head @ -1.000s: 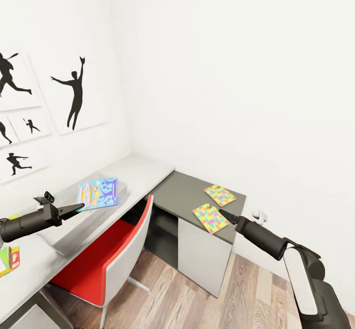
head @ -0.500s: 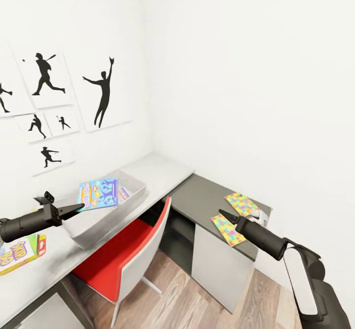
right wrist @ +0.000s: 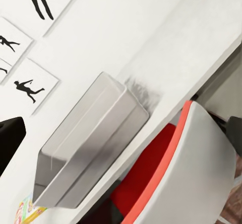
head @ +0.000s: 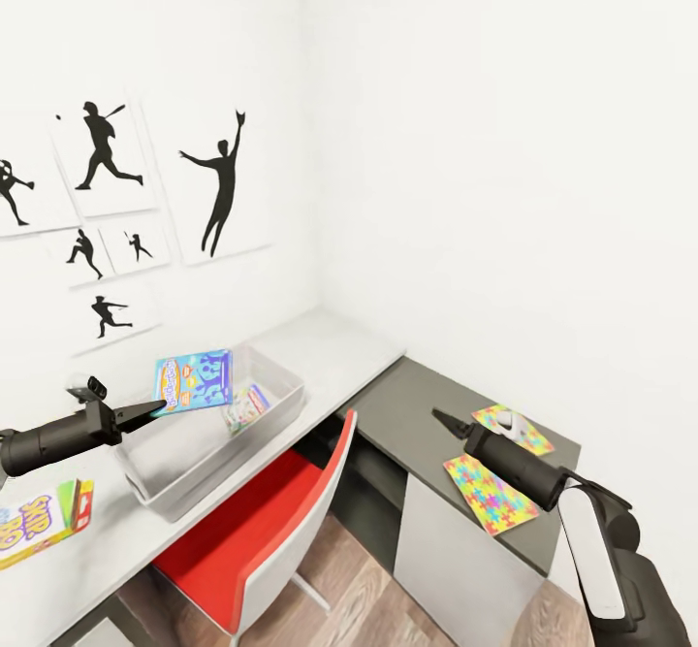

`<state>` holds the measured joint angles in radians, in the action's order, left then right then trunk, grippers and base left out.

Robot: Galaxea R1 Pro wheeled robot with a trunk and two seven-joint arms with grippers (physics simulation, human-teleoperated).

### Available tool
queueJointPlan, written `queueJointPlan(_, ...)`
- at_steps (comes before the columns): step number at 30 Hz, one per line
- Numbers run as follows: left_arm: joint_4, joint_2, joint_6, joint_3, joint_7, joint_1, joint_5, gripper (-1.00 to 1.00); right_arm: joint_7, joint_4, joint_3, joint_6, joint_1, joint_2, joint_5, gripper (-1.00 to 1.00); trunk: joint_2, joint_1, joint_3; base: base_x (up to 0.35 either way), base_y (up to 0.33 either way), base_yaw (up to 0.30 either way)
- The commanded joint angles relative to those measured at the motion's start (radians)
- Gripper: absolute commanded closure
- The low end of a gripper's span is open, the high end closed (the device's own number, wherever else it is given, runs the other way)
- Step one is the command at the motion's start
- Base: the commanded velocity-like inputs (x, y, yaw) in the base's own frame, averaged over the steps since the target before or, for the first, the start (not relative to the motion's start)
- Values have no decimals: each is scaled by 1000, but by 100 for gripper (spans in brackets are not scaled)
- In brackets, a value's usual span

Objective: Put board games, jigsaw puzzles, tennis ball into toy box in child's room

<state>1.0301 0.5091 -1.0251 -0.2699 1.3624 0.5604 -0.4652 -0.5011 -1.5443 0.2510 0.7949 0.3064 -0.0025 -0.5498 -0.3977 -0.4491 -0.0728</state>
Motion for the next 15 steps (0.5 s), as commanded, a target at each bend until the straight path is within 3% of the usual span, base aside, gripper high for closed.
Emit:
queueJointPlan(1,0,0,-10,0,1,1,-6,100,-2,-1,2,6,1,0,-1,-100,-2,-1,-2,168,2,1)
queueJointPlan(8,0,0,-10,0,2,0,-7,100,-1,-11,5,23,2,-2,-1,-100,-2,-1,-2,144,1,0)
queueJointPlan(10,0,0,-10,0,3,0,-7,100,3,-13,11,70,6,-5,0,-100,-2,-1,-2,115,0,0)
queueJointPlan(15,0,-1,-10,0,3,0,-7,100,36,-11,58,140,13,-24,-4,-100,-2,-1,-2,33,0,0)
